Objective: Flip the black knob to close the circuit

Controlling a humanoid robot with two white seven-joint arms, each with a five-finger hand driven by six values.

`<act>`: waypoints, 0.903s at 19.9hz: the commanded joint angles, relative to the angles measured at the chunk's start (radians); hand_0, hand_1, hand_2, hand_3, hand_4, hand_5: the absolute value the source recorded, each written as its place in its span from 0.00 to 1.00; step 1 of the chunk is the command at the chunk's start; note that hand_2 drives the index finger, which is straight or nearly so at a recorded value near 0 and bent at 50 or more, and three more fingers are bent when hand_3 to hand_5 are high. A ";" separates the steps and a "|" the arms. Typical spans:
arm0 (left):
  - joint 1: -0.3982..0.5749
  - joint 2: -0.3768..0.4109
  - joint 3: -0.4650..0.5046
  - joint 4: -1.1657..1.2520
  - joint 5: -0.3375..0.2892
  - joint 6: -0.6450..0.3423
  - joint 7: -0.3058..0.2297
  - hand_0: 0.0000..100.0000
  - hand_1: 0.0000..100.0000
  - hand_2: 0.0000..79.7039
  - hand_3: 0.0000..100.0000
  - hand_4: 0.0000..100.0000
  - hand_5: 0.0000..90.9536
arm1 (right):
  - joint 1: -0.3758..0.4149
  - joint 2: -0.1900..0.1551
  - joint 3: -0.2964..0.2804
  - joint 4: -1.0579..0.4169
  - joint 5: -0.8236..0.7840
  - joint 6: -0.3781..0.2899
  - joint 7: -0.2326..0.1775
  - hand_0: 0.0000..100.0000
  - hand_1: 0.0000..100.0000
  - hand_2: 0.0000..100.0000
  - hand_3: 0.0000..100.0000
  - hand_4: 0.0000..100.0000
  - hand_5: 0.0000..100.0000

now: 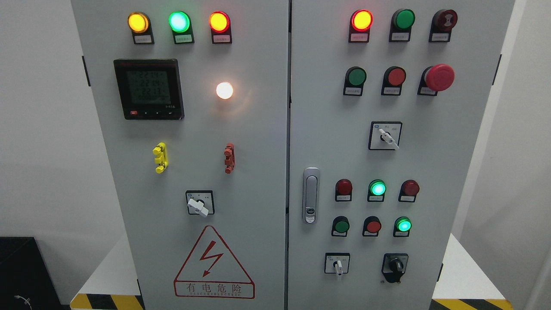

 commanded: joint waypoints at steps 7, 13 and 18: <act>0.000 0.001 -0.020 0.023 -0.022 0.000 0.000 0.00 0.00 0.00 0.00 0.00 0.00 | -0.036 -0.006 -0.082 -0.369 0.090 0.070 0.036 0.00 0.48 0.67 0.88 0.72 0.66; 0.000 0.000 -0.020 0.021 -0.022 0.000 0.000 0.00 0.00 0.00 0.00 0.00 0.00 | -0.082 -0.006 -0.107 -0.435 0.099 0.092 0.046 0.02 0.31 0.70 0.90 0.74 0.68; 0.000 0.000 -0.020 0.021 -0.022 0.000 0.000 0.00 0.00 0.00 0.00 0.00 0.00 | -0.103 -0.009 -0.116 -0.486 0.159 0.101 0.095 0.00 0.00 0.71 0.91 0.74 0.69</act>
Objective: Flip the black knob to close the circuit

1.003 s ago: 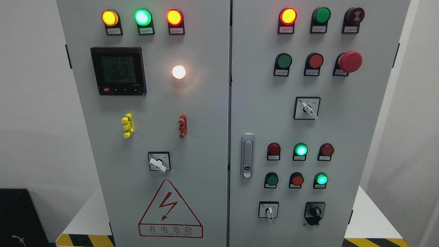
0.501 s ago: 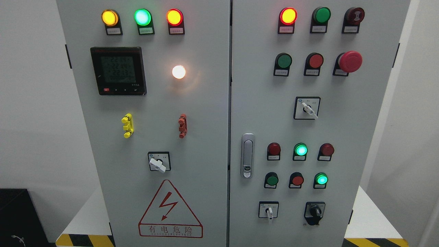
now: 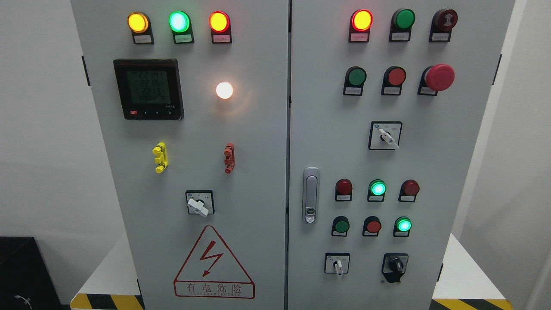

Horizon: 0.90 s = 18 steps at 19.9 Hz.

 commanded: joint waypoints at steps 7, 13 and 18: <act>0.000 0.001 -0.020 0.023 -0.021 0.000 0.000 0.00 0.00 0.00 0.00 0.00 0.00 | -0.032 -0.004 -0.029 -0.217 0.051 0.049 0.072 0.00 0.00 0.73 0.93 0.74 0.68; 0.000 0.001 -0.020 0.023 -0.021 0.000 0.000 0.00 0.00 0.00 0.00 0.00 0.00 | -0.079 -0.010 -0.029 -0.232 0.089 0.079 0.095 0.00 0.00 0.75 0.95 0.75 0.68; 0.000 0.000 -0.020 0.022 -0.021 0.000 0.000 0.00 0.00 0.00 0.00 0.00 0.00 | -0.149 -0.036 -0.029 -0.232 0.133 0.121 0.135 0.00 0.00 0.76 0.96 0.76 0.68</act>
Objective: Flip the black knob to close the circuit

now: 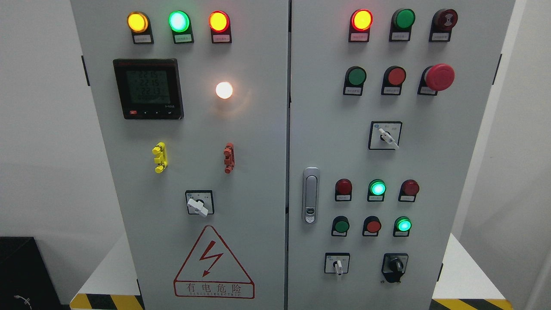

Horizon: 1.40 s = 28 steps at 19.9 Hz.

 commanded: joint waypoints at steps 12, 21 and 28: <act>0.000 0.000 -0.020 0.022 -0.022 0.000 0.000 0.00 0.00 0.00 0.00 0.00 0.00 | -0.106 -0.034 -0.002 -0.100 0.069 0.095 0.067 0.00 0.00 0.76 0.97 0.76 0.70; 0.000 0.000 -0.020 0.023 -0.022 0.000 0.000 0.00 0.00 0.00 0.00 0.00 0.00 | -0.153 -0.020 0.024 -0.126 0.122 0.152 0.108 0.00 0.00 0.76 0.97 0.76 0.70; 0.000 0.000 -0.020 0.022 -0.022 0.000 0.000 0.00 0.00 0.00 0.00 0.00 0.00 | -0.185 0.033 0.055 -0.127 0.191 0.224 0.127 0.00 0.00 0.76 0.97 0.77 0.70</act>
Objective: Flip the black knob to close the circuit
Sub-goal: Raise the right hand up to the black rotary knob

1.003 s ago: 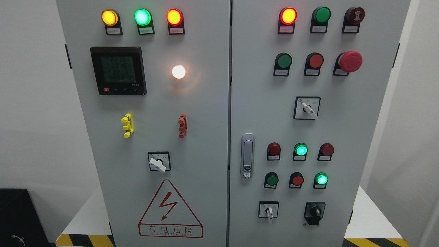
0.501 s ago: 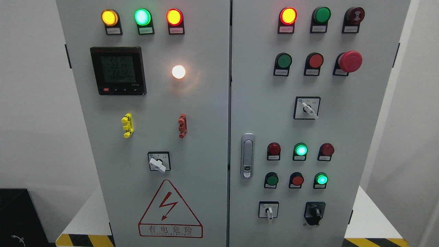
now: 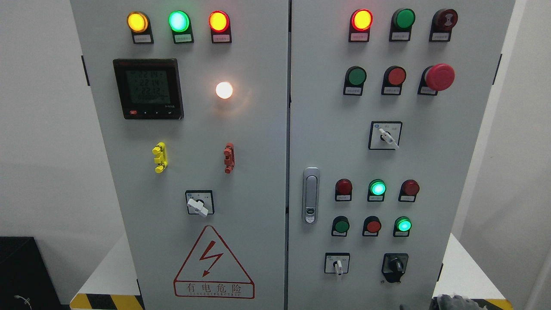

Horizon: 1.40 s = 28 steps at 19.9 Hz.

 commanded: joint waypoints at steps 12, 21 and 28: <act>0.000 0.000 -0.020 0.021 -0.021 0.000 0.000 0.00 0.00 0.00 0.00 0.00 0.00 | -0.027 0.093 0.035 -0.067 0.107 0.096 0.043 0.00 0.00 0.75 0.96 0.77 0.71; 0.000 0.000 -0.020 0.021 -0.021 0.000 0.000 0.00 0.00 0.00 0.00 0.00 0.00 | -0.030 0.154 0.026 -0.081 0.180 0.096 0.076 0.00 0.00 0.74 0.94 0.76 0.70; 0.000 0.000 -0.020 0.021 -0.021 0.000 0.000 0.00 0.00 0.00 0.00 0.00 0.00 | -0.053 0.176 0.006 -0.078 0.208 0.096 0.082 0.00 0.00 0.74 0.94 0.76 0.70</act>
